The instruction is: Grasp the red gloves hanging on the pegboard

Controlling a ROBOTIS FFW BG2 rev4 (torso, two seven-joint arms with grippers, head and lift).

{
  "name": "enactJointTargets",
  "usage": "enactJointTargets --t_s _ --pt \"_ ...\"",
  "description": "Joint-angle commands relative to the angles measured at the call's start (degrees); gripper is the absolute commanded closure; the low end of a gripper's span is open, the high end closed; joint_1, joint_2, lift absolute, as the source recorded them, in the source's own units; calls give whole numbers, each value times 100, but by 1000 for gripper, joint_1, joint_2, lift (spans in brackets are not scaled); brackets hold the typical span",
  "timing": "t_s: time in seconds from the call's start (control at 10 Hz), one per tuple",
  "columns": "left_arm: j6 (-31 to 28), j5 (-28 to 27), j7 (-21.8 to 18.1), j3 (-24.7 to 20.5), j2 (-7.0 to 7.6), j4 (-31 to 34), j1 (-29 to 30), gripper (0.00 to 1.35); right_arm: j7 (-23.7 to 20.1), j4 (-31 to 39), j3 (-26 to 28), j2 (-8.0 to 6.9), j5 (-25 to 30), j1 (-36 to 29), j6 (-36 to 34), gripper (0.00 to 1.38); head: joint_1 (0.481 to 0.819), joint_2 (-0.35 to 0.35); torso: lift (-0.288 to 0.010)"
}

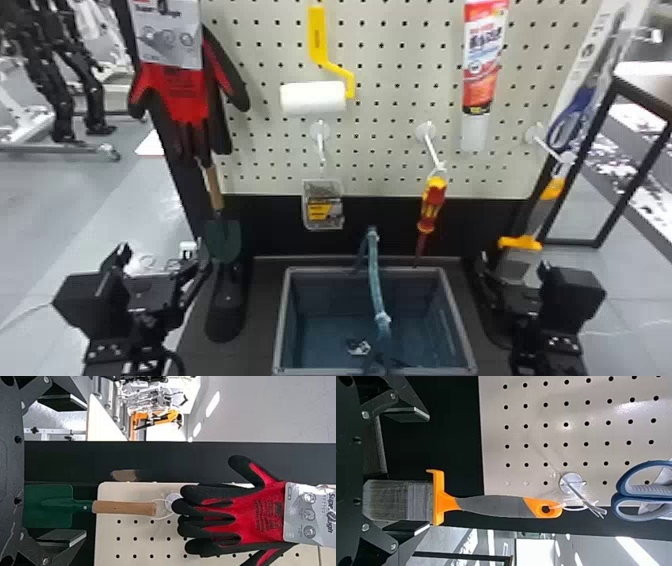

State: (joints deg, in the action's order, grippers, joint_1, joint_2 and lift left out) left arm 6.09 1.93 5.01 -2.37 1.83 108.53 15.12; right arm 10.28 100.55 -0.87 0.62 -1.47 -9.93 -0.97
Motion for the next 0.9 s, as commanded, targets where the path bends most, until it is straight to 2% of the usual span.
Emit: enactJointTargets --t_s 0.0,0.6,0.7,0.8 --pt "-3 0 9 0 -8 2 -9 174 0 0 8 0 -11 0 0 323 549 0 -100" --pt "6 53 9 27 -8 2 0 174 0 0 8 17 -29 -9 0 323 549 0 -100" --pt "41 79 9 18 -8 98 9 174 0 0 8 17 -29 -9 0 323 549 0 -100" --pt "-161 176 9 -17 -16 336 26 174 0 0 8 17 -37 -18 0 323 549 0 -100"
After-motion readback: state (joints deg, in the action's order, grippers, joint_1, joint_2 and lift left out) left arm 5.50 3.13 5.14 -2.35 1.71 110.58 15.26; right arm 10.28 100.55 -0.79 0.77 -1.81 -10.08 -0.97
